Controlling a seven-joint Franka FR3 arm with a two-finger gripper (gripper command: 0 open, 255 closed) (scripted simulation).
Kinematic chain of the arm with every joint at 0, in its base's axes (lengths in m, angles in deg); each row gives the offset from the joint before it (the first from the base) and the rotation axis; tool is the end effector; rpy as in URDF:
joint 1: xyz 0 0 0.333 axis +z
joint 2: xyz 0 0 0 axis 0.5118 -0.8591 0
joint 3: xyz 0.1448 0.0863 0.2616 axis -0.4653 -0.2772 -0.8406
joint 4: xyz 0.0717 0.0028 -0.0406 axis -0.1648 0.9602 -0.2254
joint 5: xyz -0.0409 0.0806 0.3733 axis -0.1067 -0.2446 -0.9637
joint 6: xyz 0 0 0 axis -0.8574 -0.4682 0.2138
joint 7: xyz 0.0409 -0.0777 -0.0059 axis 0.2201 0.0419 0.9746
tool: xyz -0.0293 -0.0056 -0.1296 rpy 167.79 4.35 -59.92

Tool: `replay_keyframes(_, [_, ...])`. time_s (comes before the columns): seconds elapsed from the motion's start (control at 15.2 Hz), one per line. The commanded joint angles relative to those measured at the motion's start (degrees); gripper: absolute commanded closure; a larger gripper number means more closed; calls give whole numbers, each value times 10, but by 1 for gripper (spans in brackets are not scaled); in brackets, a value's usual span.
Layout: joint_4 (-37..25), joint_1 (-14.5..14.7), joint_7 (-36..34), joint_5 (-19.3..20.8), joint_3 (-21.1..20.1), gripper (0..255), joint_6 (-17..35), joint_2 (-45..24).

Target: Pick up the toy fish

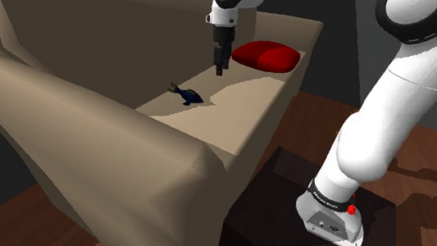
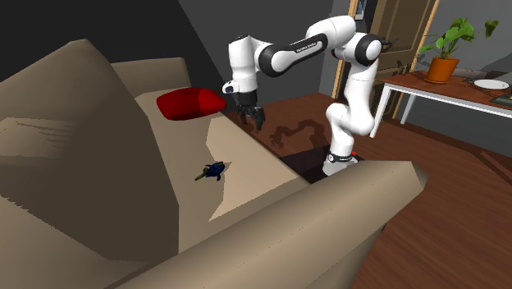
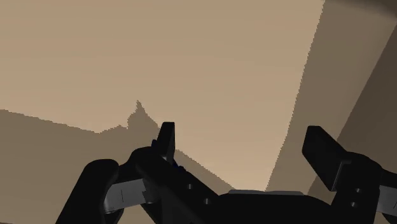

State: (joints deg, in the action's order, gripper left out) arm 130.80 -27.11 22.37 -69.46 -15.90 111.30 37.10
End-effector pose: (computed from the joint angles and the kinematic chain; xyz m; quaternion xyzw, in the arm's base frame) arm 0.5129 -0.0460 0.4925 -0.9836 -0.1706 0.0540 0.0232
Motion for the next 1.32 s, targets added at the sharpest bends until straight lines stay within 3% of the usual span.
replay_keyframes(0.0, [-40,0,27,-1,2,0,2,-51])
replay_keyframes(0.66, [-299,-7,131,1,-11,0,-36,-311])
replay_keyframes(1.06, [-559,-14,181,11,-25,0,-118,-509])
replay_keyframes(1.25, [-533,-13,180,11,-25,0,-94,-507])
